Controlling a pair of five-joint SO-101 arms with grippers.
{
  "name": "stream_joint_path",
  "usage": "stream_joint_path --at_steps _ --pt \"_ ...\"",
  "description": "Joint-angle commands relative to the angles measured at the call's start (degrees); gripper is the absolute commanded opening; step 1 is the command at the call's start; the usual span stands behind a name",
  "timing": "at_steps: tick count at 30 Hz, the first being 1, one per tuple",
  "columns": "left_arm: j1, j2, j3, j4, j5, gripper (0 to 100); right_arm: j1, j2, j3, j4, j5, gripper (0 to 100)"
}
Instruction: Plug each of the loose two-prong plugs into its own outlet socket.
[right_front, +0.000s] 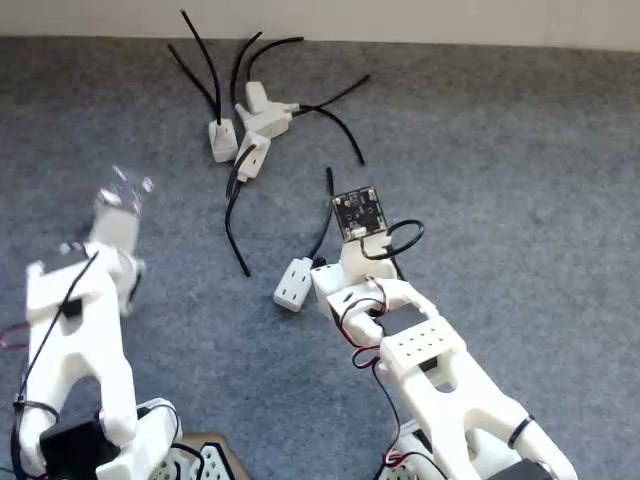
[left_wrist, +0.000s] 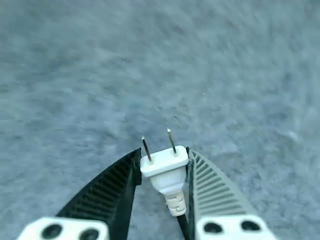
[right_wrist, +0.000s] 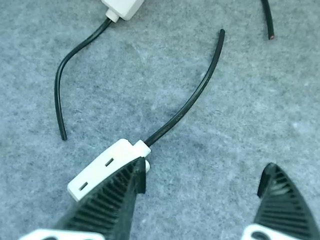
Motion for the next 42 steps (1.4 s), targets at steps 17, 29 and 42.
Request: stream_joint_path --at_steps 17,29,42 --pt "-8.7 -1.8 3.5 2.4 0.1 27 -0.3 -1.7 -0.4 -1.3 0.9 35.0" --pt "-11.6 -1.8 -2.4 3.8 4.2 27 -0.3 -1.7 -0.3 -1.3 0.9 35.0" --pt "-10.8 -1.3 6.5 -8.7 4.4 27 -0.3 -1.7 -0.3 -1.3 0.6 35.0"
